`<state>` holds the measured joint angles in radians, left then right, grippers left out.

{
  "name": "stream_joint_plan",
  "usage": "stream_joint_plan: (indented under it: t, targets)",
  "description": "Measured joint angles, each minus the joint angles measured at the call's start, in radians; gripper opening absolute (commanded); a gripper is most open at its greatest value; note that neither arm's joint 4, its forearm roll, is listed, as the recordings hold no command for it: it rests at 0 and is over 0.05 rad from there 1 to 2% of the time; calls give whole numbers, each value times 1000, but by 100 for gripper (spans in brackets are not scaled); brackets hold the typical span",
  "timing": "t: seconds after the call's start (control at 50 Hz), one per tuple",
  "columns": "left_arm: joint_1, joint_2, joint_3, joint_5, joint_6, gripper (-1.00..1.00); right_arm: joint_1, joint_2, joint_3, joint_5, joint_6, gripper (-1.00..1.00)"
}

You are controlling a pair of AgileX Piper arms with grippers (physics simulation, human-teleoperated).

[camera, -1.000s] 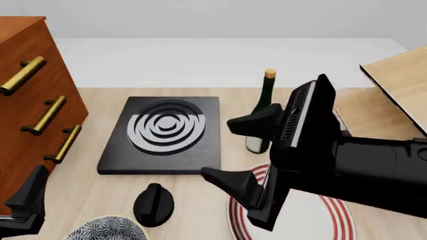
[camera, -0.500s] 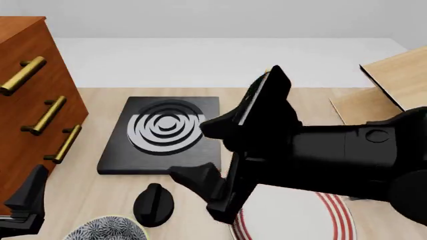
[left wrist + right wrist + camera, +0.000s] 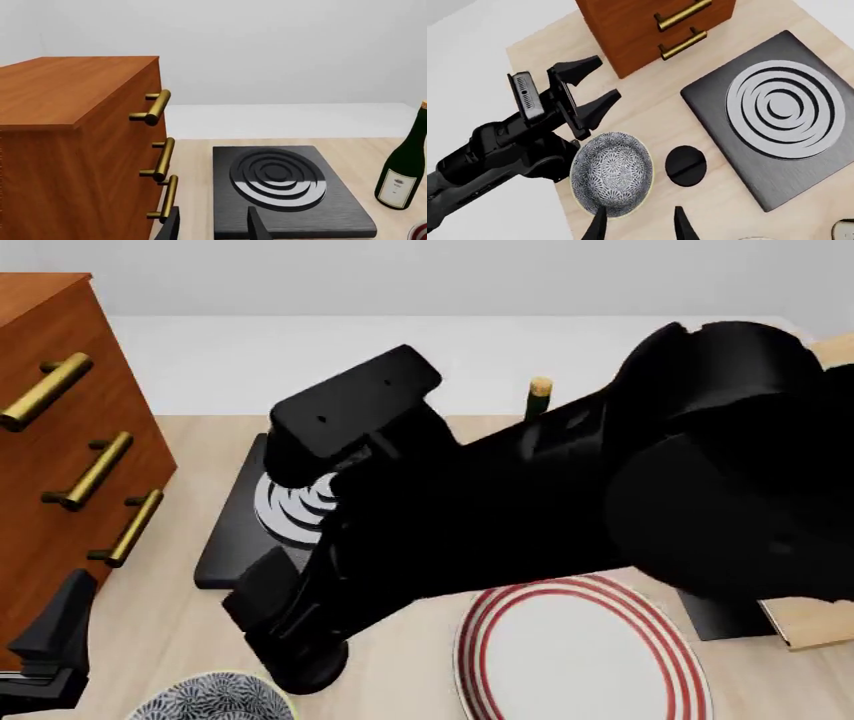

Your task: Pick up the akita bowl and put it on the plate.

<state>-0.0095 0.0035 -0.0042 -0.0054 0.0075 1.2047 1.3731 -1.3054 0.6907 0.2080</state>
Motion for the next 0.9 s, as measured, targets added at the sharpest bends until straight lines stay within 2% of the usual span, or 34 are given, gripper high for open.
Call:
stream_joint_plan:
  t: [0.16, 0.42, 0.6, 0.9]
  targets:
    - [0, 0, 0, 0, 1, 100, 19, 44, -40, 80, 84, 100]
    - [0, -1, 0, -1, 1, 100, -5, 63, -21, 115, 138, 100]
    - [-3, -1, 0, -1, 2, 100, -6, 82, 2, 90, 168, 100]
    - [-10, -3, 0, 0, 3, 100, 11, 107, 84, -20, 229, 100]
